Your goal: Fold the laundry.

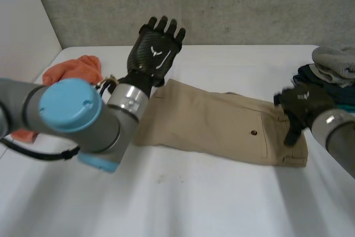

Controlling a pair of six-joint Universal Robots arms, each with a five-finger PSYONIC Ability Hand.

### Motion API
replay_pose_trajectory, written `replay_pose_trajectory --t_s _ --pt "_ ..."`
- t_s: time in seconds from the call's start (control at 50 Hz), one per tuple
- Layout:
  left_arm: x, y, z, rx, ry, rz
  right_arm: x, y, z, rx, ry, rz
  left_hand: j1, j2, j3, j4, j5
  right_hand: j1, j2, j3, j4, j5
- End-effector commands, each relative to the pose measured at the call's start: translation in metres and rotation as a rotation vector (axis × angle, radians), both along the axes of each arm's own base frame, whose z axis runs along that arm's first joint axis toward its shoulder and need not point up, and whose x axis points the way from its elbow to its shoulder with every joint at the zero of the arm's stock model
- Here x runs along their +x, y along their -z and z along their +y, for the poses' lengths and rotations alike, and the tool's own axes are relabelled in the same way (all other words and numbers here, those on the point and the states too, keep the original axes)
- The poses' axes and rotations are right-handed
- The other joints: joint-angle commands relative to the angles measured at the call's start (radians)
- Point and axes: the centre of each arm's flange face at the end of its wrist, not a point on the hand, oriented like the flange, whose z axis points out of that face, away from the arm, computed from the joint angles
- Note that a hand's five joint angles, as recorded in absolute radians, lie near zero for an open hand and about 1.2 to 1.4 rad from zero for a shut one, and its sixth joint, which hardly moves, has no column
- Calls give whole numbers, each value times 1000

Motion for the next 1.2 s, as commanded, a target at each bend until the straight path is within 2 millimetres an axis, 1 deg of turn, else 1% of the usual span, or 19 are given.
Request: replay_pose_trajectory --t_s 0.02,0.18,0.38,0.44,0.46,0.48,0.5,0.54,0.66,0.74,0.84,0.9,0.98,1.0,1.06,1.08,1.14,1.18,1.2 --pt "20 12 29 112 10 11 -15 34 21 106 -15 -47 -20 -32 -39 -28 -48 185 137 127 130 139" --pt "24 24 34 148 9 -8 -19 56 12 46 7 -54 -20 -32 -39 -28 -48 144 95 86 89 98" --pt "24 23 33 143 8 -7 -20 79 -4 -6 41 -38 -20 -32 -39 -28 -48 229 180 171 174 183" --pt "24 24 34 147 8 -9 -20 82 -8 -27 41 -34 -20 -32 -39 -28 -48 480 432 423 425 435" --pt "24 24 34 149 8 -10 -20 82 -8 -33 38 -29 -20 -32 -39 -28 -48 618 570 560 563 573" --pt "24 24 34 149 8 -10 -21 83 -10 -38 37 -17 -20 -32 -39 -28 -48 913 865 855 858 867" --pt "24 24 34 147 8 -9 -22 83 -11 -43 38 -12 -20 -32 -39 -28 -48 1040 992 982 985 994" --pt "23 24 35 149 9 -10 -23 83 -12 -51 35 -1 -20 -32 -39 -28 -48 1041 993 983 986 996" --pt "24 22 35 143 6 -7 -39 75 -20 -76 67 47 -20 -32 -39 -28 -48 1041 993 983 986 996" --pt "27 19 37 141 3 -7 -48 54 -19 -112 68 116 -20 -32 -39 -28 -48 1041 993 983 986 996" --pt "36 11 38 129 -14 1 -70 23 -28 -169 45 308 -20 -32 -39 -28 -48 1041 993 983 986 996" --pt "42 7 36 123 -27 9 -71 9 -35 -226 20 386 -20 -32 -39 -28 -48 1041 993 983 986 996" --pt "48 3 35 119 -43 15 -43 -13 -36 -356 -114 440 -20 -32 -39 -28 -48 1041 993 983 986 996" --pt "49 2 35 117 -45 18 -17 -20 -28 -415 -219 439 -20 -32 -39 -28 -48 1041 993 983 986 996" --pt "51 1 33 118 -50 23 21 -29 -13 -495 -375 411 -20 -32 -39 -28 -48 1041 993 983 986 996" --pt "52 1 31 118 -57 23 45 -26 -5 -523 -483 382 -20 -32 -39 -28 -48 1041 993 983 986 996" --pt "54 1 29 119 -66 24 85 -14 7 -566 -665 325 -20 -32 -39 -28 -48 1041 993 983 986 996" --pt "55 0 28 116 -72 26 104 -7 15 -580 -746 296 -20 -32 -39 -28 -48 1041 993 983 986 996" --pt "56 0 27 115 -73 27 125 1 28 -591 -837 267 -20 -32 -39 -28 -48 1041 993 983 986 996"
